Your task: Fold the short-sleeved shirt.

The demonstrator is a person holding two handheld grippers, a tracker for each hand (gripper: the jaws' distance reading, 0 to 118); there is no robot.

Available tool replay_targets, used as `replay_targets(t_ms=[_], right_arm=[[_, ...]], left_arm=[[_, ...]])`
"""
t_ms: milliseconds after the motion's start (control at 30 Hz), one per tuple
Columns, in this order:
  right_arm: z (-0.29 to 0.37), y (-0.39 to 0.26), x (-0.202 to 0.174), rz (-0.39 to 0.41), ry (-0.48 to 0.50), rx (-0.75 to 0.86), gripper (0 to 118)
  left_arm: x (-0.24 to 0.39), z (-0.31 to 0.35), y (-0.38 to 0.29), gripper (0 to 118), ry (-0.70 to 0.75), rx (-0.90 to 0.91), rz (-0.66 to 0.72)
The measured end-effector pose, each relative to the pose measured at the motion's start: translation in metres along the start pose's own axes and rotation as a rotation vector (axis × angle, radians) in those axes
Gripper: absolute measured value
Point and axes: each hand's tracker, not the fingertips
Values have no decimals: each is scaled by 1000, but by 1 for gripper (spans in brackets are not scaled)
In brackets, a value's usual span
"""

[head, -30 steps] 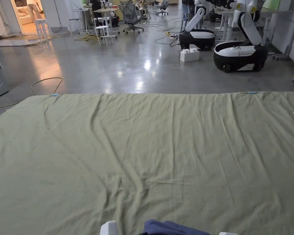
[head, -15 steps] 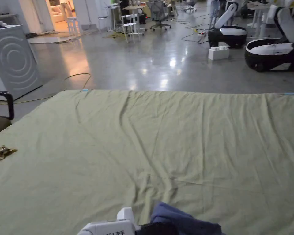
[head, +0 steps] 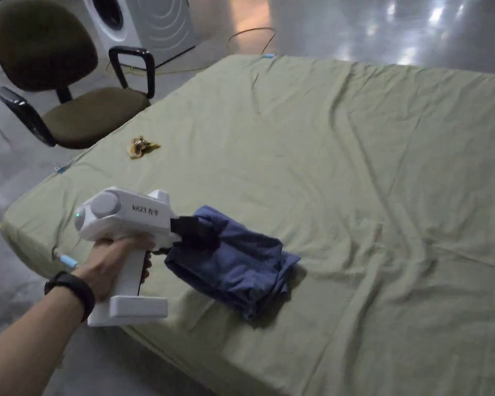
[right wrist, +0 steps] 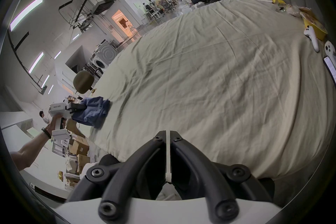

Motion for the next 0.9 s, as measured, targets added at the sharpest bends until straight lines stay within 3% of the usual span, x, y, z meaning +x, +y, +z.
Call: replay_targets(t_ms=[67,167,200,233,333,467,600,767,833,867,900], right_arm=[[-2,-2,5,-11,-10,-13,4],[-2,-4,7,4,-33,-32,4],[0,-5,6,19,-34,-30,4],[3,-6,5,33,-29,-16,4],[15,-8,0,49,-12,41,4],[35,-7,-9,71,6,99,4],[65,-5,-22,142,2,182,4],[105,-2,-40,220,-24,302,4],[122,0,-49,271,-52,361,4],[130,0,-53,299,-69,390,4],[137,1,-57,328,-86,417,4]], left_arm=[[-3,-4,0,43,20,25,26],[-4,2,-1,73,156,106,-5],[-31,-7,15,82,180,123,-23],[-37,0,21,84,199,157,-39],[-16,44,18,84,262,274,-207],[39,110,-10,85,233,426,-398],[111,161,-53,85,147,591,-595],[183,198,-122,84,7,737,-660],[207,201,-153,78,-33,784,-681],[214,198,-163,69,-34,791,-701],[224,196,-178,53,6,824,-731]])
